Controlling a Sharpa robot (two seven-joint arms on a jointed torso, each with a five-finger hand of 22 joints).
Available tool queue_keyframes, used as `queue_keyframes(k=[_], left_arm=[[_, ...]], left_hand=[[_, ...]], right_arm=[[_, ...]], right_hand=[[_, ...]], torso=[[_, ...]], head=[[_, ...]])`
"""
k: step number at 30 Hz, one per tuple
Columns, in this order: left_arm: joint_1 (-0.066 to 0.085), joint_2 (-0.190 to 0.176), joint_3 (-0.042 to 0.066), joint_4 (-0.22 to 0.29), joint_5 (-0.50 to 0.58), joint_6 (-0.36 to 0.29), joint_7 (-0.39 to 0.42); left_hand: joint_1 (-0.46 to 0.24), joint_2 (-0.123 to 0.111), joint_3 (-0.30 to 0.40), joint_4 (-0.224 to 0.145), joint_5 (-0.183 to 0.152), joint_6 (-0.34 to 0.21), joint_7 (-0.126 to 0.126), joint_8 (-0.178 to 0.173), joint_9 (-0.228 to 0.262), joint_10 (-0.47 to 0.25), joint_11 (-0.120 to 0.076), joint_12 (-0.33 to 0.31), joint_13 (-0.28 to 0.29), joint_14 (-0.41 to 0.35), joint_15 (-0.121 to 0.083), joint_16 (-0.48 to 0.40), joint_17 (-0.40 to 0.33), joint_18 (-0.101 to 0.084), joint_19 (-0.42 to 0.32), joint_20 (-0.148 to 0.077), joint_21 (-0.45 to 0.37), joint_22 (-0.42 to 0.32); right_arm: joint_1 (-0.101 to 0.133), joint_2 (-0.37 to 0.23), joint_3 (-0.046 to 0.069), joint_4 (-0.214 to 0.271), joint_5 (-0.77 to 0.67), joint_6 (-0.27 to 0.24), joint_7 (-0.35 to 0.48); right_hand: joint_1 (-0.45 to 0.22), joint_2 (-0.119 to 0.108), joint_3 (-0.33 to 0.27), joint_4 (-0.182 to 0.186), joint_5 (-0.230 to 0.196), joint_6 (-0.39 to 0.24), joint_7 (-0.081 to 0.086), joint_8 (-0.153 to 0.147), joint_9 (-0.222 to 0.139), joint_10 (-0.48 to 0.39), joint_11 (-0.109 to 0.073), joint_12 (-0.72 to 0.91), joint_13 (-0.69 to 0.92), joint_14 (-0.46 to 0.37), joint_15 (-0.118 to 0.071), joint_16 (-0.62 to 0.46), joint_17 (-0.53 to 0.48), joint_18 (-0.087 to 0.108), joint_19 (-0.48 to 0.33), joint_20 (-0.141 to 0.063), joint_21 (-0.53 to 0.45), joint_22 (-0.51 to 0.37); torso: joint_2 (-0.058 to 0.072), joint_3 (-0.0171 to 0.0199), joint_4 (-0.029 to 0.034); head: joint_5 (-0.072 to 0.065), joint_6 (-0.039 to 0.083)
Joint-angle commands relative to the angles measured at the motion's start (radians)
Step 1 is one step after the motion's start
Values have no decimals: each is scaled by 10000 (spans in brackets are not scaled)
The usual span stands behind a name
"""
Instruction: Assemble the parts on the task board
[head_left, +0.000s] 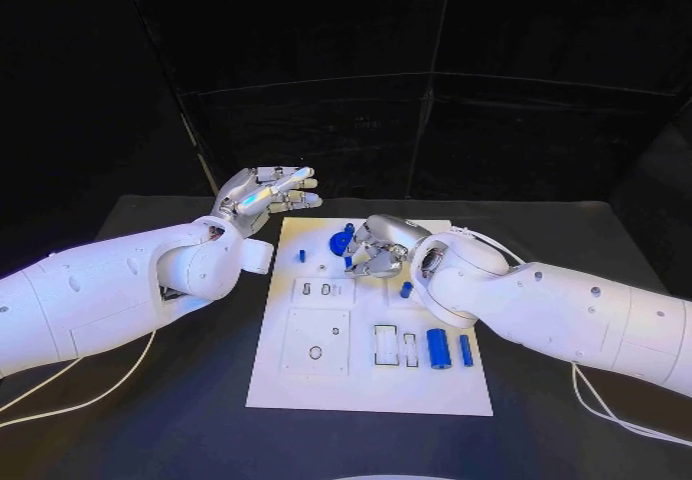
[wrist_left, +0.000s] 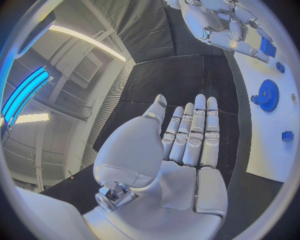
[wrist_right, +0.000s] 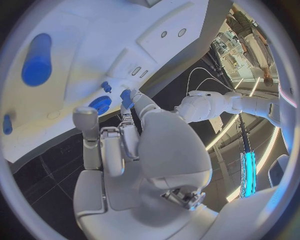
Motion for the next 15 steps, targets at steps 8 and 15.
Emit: queue_keyframes(k=[8, 15], left_arm=[[24, 70, 8, -18, -2, 114, 4], [23, 108, 7, -46, -2, 126, -3]], left_hand=[[55, 75, 12, -74, 39, 54, 10, -47, -14, 69, -4, -64, -7, 16, 20, -52, 13, 56, 72, 12, -60, -16], [55, 75, 12, -74, 39, 54, 10, -47, -14, 69, -4, -64, -7, 16, 20, -52, 13, 56, 72, 12, -60, -16]], right_arm=[[-129, 414, -145, -70, -861, 362, -580], [-189, 587, -167, -133, -941, 367, -574]], right_hand=[[-115, 12, 60, 18, 22, 112, -49, 17, 4, -43, -58, -74, -14, 786, -71, 46, 1173, -177, -7, -57, 20, -15], [-133, 6, 63, 23, 24, 107, -49, 12, 2, -43, -57, -75, -13, 786, -70, 45, 1172, -177, -7, -57, 18, -17]], torso=[[7, 18, -24], [12, 17, -8]], head=[[31, -72], [44, -99]])
